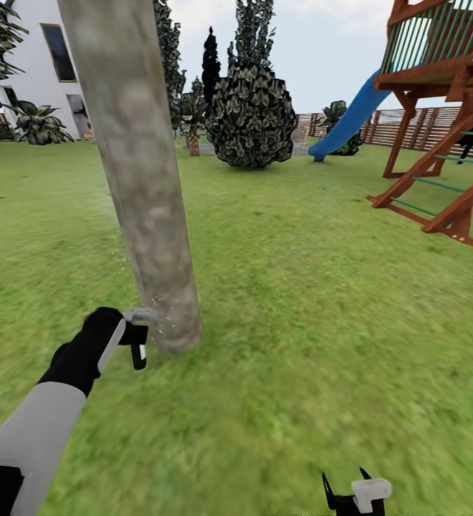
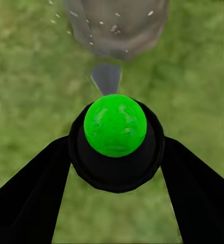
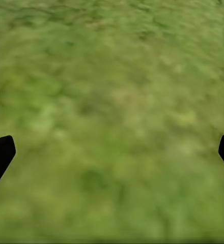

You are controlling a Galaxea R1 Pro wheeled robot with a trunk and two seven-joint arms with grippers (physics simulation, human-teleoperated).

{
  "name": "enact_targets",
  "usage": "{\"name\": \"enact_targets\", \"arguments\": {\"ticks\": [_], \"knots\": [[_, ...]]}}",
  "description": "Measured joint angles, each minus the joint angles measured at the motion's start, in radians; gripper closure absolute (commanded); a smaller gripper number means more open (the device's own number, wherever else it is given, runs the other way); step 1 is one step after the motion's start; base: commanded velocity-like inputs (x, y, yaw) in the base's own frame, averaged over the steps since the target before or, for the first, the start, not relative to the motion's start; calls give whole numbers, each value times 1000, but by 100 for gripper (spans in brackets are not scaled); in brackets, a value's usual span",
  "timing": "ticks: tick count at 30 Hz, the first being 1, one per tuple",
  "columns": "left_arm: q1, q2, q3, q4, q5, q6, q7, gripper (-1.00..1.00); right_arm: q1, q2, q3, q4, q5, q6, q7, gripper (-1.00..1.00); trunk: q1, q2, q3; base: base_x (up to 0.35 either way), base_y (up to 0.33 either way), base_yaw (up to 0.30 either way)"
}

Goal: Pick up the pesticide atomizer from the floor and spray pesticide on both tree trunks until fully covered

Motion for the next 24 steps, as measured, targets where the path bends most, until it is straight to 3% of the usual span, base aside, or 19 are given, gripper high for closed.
{"name": "enact_targets", "arguments": {"ticks": [5,8,11,12,14,16,20,24], "knots": [[-2,-37,-30,-64,-1,5,0,100,0,0,0,0,0,0,0,-100,0,0,0,-156,-60,-4],[-5,-24,-31,-78,-11,10,0,100,0,0,0,0,0,0,0,-100,0,0,0,-8,-4,-13],[-30,36,-28,-80,-15,12,0,100,0,0,0,0,0,0,0,-100,0,0,0,-1,0,-220],[-33,44,-28,-80,-3,12,0,100,0,0,0,0,0,0,0,-100,0,0,0,0,0,-107],[-34,40,-32,-81,1,12,-1,100,0,0,0,0,0,0,0,-100,0,0,0,-26,0,-36],[-36,14,-35,-104,6,14,-2,100,0,0,0,0,0,0,0,-100,0,0,0,-252,0,-4],[-37,-10,-37,-123,-2,14,-1,100,0,0,0,0,0,0,0,-100,0,0,0,-84,0,-1],[-53,13,-28,-141,-5,14,-1,100,0,0,0,0,0,0,0,-100,0,0,0,-3,0,0]]}}
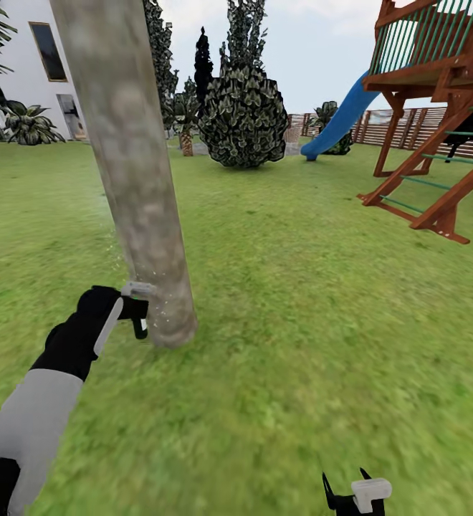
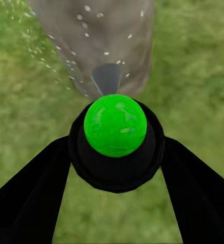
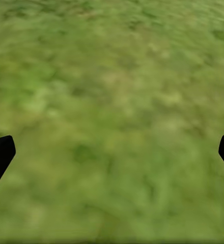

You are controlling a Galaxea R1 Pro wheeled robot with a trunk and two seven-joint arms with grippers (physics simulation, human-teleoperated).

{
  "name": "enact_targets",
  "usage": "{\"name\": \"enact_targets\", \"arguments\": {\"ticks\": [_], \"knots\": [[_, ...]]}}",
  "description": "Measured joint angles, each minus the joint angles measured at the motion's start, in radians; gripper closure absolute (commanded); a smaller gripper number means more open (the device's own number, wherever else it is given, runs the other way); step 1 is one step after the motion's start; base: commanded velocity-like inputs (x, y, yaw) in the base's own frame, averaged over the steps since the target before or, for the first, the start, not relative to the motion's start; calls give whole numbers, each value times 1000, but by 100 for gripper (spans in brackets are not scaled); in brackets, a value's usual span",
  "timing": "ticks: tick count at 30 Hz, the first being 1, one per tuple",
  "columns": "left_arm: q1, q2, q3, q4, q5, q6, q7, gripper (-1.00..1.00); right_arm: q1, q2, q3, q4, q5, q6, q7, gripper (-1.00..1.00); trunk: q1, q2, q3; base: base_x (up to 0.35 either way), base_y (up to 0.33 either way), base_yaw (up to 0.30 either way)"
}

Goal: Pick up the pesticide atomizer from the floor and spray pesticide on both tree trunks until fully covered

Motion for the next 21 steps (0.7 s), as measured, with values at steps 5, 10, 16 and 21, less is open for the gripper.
{"name": "enact_targets", "arguments": {"ticks": [5,10,16,21], "knots": [[-21,33,-2,-12,14,8,-5,100,0,0,0,0,0,0,0,-100,0,0,0,0,0,0],[-63,5,-14,-11,10,14,-5,100,0,0,0,0,0,0,0,-100,0,0,0,0,0,0],[-62,43,-15,-28,7,14,-5,100,1,0,0,0,0,0,0,-100,0,0,0,0,0,0],[-47,34,-50,-18,15,13,-5,100,0,0,0,0,0,0,0,-100,0,0,0,0,0,0]]}}
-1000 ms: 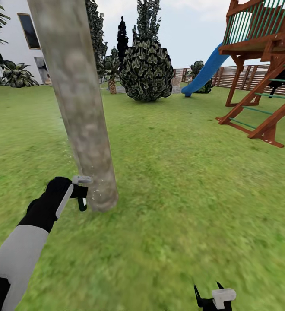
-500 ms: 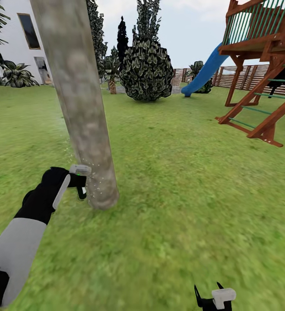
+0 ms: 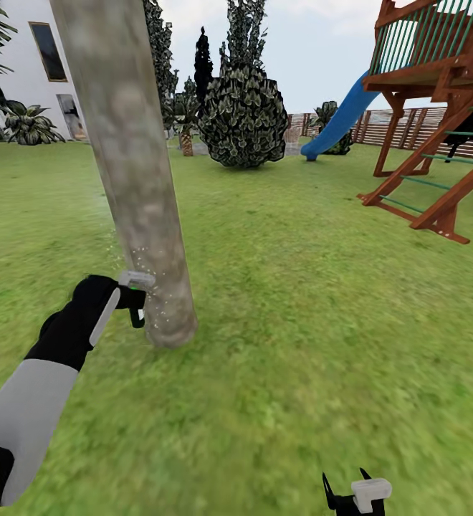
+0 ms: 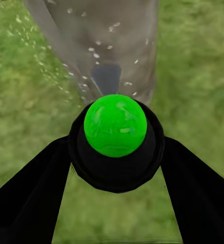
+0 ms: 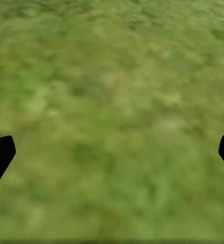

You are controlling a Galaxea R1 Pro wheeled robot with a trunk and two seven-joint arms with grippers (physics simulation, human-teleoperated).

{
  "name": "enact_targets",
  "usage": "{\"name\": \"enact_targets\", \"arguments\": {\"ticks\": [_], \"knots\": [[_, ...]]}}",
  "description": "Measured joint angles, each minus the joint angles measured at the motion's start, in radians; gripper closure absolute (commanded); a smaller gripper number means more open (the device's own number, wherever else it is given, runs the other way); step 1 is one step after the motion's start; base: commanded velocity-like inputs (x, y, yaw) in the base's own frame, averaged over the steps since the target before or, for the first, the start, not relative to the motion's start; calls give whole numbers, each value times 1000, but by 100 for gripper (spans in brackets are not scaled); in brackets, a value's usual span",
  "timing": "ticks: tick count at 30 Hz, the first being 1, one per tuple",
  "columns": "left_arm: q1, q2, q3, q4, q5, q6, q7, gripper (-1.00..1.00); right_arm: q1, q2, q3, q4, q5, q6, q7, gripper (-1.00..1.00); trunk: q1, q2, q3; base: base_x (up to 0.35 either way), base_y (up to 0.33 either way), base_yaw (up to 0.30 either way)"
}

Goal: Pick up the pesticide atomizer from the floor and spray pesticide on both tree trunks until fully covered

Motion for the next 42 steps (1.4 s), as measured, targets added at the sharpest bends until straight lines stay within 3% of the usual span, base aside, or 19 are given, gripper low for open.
{"name": "enact_targets", "arguments": {"ticks": [2,6,12,14,16,19,21,22,23,25,30,42], "knots": [[1,-4,-37,0,-1,-1,0,100,0,0,0,0,0,0,0,-100,0,0,0,0,0,0],[12,-3,-47,3,-1,-1,-1,100,0,0,0,0,0,0,1,-100,0,0,0,0,0,0],[183,0,-20,12,8,-17,3,100,0,0,1,0,0,0,2,-100,0,0,0,0,0,0],[222,-5,-14,50,12,-37,3,100,0,0,1,0,0,0,2,-100,0,0,0,0,0,0],[245,-19,-11,183,14,-166,10,100,0,0,1,0,0,1,2,-100,0,0,0,0,0,0],[248,-50,-5,344,14,-272,16,100,0,0,1,0,0,1,2,-100,0,0,0,0,0,0],[249,-67,50,483,12,-411,18,100,0,0,1,0,0,1,2,-100,0,0,0,0,0,0],[249,-73,102,547,8,-462,18,100,0,0,1,0,0,1,2,-100,0,0,0,0,0,0],[248,-74,126,571,9,-479,19,100,0,0,1,0,0,1,2,-100,0,0,0,0,0,0],[248,-76,144,586,6,-492,28,100,0,0,1,0,0,0,2,-100,0,0,0,0,0,0],[248,-83,146,598,8,-497,113,100,0,0,0,0,0,0,2,-100,0,0,0,30,-105,0],[248,-101,152,592,15,-498,118,100,0,0,1,0,0,1,2,-100,0,0,0,169,-221,0]]}}
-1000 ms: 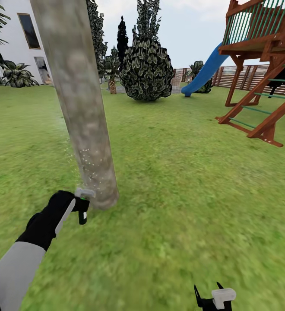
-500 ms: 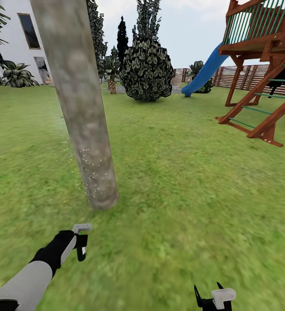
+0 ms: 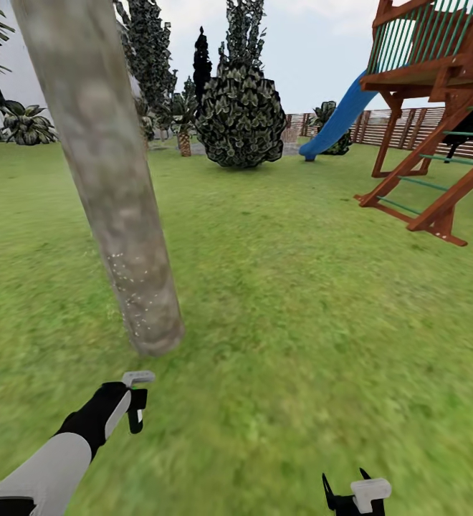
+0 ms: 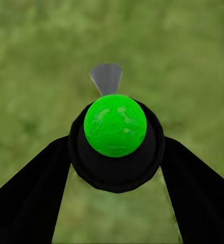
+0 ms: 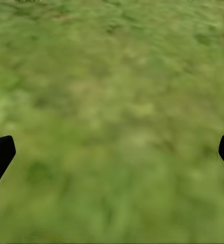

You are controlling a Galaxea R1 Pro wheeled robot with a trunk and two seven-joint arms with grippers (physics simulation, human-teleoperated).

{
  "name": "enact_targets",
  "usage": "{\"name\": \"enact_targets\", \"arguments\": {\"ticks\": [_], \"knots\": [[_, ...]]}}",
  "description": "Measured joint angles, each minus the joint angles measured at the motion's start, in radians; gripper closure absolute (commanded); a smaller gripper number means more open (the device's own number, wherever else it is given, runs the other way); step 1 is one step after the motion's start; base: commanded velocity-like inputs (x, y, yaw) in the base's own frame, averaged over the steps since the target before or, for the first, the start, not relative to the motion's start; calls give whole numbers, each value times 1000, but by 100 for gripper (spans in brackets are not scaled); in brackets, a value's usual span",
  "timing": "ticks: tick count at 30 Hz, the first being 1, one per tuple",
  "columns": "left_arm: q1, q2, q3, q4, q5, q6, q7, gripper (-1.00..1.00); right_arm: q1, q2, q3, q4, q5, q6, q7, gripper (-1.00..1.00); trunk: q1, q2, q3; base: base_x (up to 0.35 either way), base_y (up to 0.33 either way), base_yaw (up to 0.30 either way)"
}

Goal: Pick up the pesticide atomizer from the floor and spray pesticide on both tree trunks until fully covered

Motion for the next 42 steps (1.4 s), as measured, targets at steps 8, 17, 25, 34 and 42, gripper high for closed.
{"name": "enact_targets", "arguments": {"ticks": [8,17,25,34,42], "knots": [[0,-7,0,2,0,0,0,100,0,1,0,0,0,-1,0,-100,0,0,0,275,-168,195],[0,-7,0,3,0,2,2,100,0,0,0,0,0,-1,0,-100,0,0,0,227,-194,9],[0,-7,0,2,0,3,0,100,0,1,0,0,0,-1,0,-100,0,0,0,77,-269,215],[0,-6,1,3,-2,5,0,100,0,0,0,0,0,0,0,-100,0,0,0,124,-270,143],[0,-7,0,2,0,5,0,100,0,1,0,0,0,-1,0,-100,0,0,0,147,-269,98]]}}
